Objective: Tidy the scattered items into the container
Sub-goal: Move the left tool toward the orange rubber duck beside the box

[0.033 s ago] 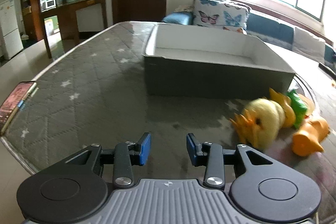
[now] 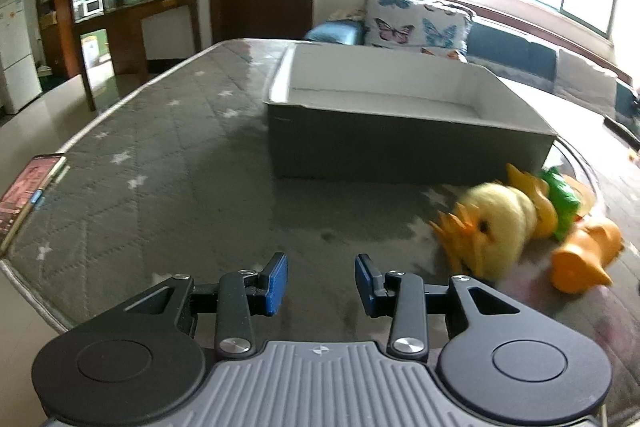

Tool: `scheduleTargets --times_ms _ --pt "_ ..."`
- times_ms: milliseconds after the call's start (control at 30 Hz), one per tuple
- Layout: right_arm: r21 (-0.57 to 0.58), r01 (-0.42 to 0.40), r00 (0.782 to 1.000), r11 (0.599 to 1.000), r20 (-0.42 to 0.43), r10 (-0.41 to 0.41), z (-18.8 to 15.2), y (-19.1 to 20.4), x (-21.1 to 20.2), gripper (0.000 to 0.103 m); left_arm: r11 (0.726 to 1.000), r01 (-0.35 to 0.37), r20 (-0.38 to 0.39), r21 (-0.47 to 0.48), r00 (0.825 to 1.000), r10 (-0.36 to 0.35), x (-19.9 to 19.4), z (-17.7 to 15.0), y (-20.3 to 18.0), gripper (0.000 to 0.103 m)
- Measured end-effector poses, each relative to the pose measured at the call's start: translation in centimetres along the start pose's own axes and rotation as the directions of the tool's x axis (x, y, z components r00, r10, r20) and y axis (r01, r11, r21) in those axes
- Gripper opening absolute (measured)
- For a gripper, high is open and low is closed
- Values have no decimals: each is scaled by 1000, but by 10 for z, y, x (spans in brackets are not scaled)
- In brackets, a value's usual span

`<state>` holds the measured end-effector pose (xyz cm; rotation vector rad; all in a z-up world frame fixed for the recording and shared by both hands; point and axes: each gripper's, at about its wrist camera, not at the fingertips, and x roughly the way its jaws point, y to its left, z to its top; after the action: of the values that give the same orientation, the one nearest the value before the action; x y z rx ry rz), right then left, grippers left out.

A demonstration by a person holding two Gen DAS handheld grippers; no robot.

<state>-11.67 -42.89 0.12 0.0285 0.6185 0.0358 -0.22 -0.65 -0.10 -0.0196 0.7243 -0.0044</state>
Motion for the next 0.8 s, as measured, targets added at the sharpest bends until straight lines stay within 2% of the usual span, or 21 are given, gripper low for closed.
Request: scheduleTargets --times_ms 333,533,700,800 --pt "-38 9 999 999 -53 -11 2 33 10 103 992 -66 26 110 998 64 -9 -20 -59 40" --pt "-61 -34 999 998 -38 32 -4 54 -1 103 994 -37 0 102 999 37 -38 -39 -114 40" --pt "-38 -65 995 997 -74 62 -5 62 0 103 995 -12 -21 95 1000 14 -61 -54 -160 40" --pt "-52 -79 993 996 -91 74 -11 71 -10 103 994 30 -44 101 999 -25 -58 -41 -142 40"
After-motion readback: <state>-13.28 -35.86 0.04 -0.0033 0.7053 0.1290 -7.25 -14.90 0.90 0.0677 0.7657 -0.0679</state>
